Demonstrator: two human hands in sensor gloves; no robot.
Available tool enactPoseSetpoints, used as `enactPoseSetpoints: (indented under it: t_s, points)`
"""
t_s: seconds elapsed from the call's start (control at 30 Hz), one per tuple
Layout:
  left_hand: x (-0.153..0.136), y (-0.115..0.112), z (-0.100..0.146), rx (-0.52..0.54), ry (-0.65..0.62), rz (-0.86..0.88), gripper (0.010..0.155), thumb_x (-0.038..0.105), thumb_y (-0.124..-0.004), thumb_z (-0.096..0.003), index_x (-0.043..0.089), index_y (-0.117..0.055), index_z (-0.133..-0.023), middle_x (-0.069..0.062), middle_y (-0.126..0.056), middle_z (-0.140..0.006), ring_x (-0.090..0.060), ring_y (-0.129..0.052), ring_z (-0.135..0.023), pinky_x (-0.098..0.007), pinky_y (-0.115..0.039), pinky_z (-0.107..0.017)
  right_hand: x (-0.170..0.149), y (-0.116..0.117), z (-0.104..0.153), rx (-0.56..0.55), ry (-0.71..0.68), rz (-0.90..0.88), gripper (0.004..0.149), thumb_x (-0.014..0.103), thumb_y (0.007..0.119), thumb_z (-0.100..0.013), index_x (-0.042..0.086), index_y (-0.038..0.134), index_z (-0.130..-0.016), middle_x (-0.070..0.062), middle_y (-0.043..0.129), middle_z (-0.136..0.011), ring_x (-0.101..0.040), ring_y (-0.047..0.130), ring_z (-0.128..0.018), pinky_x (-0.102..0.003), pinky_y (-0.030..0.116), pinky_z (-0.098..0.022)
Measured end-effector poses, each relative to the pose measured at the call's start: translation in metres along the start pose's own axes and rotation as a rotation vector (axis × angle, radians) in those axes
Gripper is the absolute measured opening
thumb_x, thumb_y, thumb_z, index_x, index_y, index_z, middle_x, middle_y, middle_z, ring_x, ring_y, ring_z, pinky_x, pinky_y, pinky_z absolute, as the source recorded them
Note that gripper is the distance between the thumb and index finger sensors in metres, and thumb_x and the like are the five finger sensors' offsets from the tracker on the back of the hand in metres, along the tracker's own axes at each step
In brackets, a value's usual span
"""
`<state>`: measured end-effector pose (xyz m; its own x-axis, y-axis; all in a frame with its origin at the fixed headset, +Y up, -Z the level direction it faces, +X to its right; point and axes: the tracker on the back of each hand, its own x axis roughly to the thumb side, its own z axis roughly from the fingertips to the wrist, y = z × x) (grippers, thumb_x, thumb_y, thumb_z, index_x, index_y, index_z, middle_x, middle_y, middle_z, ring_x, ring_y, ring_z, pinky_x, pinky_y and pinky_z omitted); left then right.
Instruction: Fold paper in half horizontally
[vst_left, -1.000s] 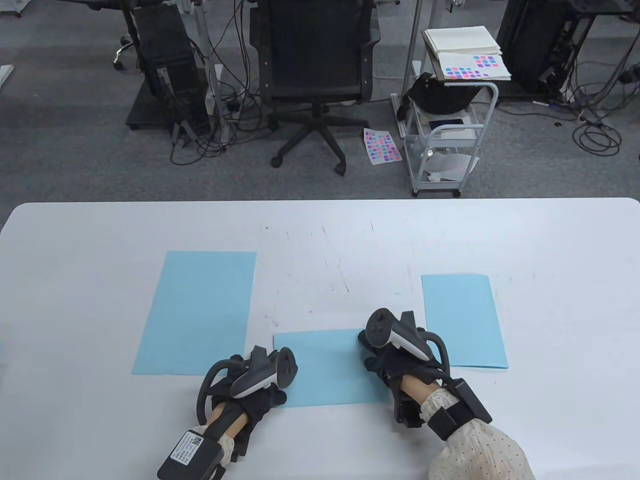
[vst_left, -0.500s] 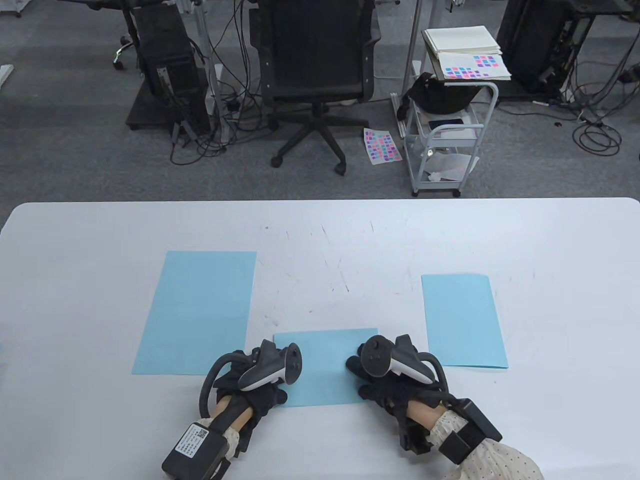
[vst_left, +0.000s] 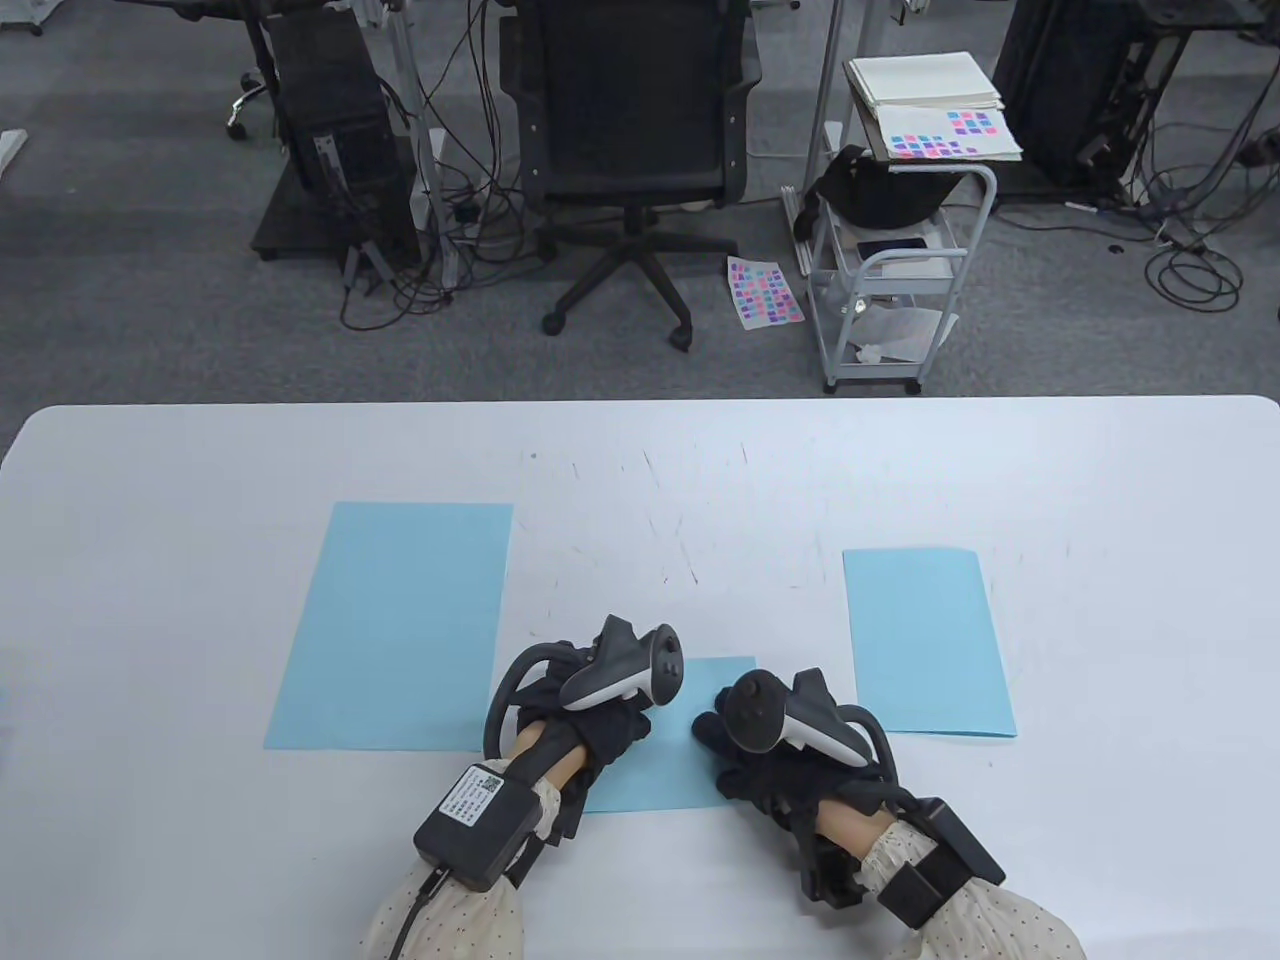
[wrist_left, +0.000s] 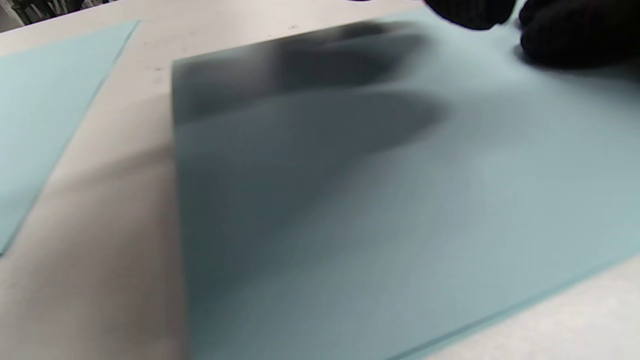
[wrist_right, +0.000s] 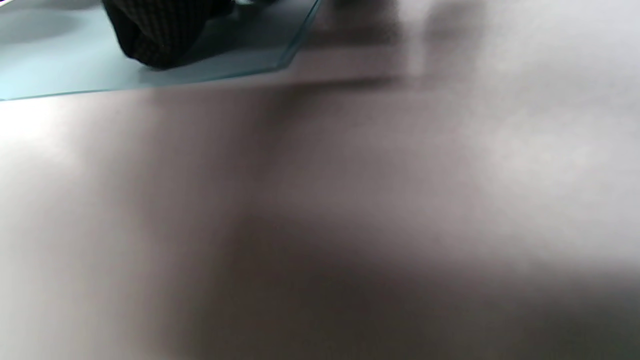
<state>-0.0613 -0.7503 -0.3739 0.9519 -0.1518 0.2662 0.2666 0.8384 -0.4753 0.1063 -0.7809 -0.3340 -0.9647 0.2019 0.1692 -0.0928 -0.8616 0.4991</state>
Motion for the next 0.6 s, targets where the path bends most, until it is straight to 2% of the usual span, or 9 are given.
enactPoseSetpoints:
  t_s: [0.2, 0.6]
  points:
    - [0.011, -0.007, -0.011, -0.029, -0.016, -0.015, 0.064, 0.055, -0.067, -0.0398, 0.062, -0.042, -0.098, 0.035, -0.035, -0.115, -0.002, -0.031, -0.116, -0.045, -0.035, -0.091, -0.001, 0.000, 0.000, 0.002, -0.004, -0.006, 0.064, 0.043, 0.071, -0.048, 0.047, 0.039, -0.103, 0.018, 0.023, -0.117, -0.031, 0.012, -0.108, -0.064, 0.010, -0.073]
    - [-0.007, -0.013, -0.014, -0.043, -0.001, -0.003, 0.063, 0.056, -0.067, -0.0395, 0.064, -0.041, -0.096, 0.039, -0.034, -0.112, -0.001, -0.032, -0.116, -0.044, -0.036, -0.091, -0.001, -0.001, 0.000, 0.003, -0.001, -0.004, 0.064, 0.044, 0.071, -0.047, 0.048, 0.039, -0.103, 0.019, 0.022, -0.117, -0.030, 0.011, -0.108, -0.064, 0.010, -0.073]
